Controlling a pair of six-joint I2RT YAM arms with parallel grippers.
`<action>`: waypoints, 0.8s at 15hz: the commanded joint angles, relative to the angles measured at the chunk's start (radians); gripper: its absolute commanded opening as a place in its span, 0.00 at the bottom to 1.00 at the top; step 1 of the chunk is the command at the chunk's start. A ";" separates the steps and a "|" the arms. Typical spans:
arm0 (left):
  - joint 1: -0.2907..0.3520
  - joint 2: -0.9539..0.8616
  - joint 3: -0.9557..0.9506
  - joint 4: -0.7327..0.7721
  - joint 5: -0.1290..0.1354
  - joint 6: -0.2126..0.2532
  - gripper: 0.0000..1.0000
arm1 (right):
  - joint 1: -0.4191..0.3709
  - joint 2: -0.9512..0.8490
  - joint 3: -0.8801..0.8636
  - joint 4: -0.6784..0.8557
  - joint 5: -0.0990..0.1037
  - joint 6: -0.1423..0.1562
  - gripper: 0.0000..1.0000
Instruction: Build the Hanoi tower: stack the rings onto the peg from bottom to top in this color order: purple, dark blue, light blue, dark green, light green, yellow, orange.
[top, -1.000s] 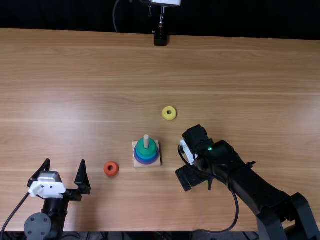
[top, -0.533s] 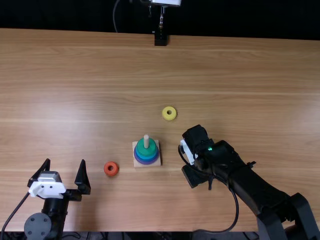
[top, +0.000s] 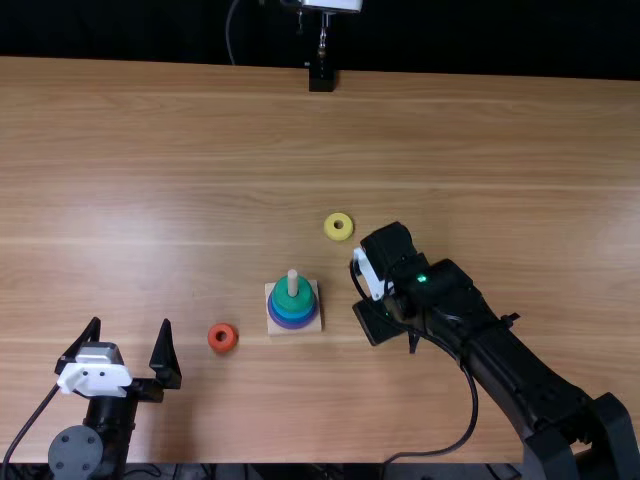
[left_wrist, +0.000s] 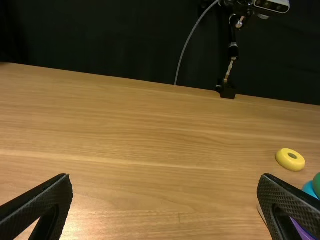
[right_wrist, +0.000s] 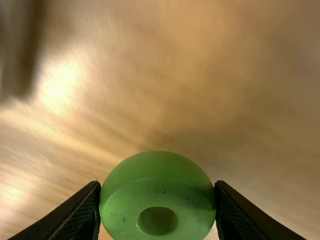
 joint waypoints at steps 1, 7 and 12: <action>-0.006 -0.011 -0.030 0.005 0.012 -0.002 1.00 | 0.010 0.005 0.084 -0.032 -0.007 -0.007 0.00; -0.006 -0.011 -0.030 0.005 0.010 -0.002 1.00 | 0.056 0.009 0.423 -0.311 -0.005 -0.011 0.00; -0.006 -0.011 -0.030 0.005 0.010 -0.002 1.00 | 0.115 0.017 0.612 -0.332 -0.007 -0.011 0.00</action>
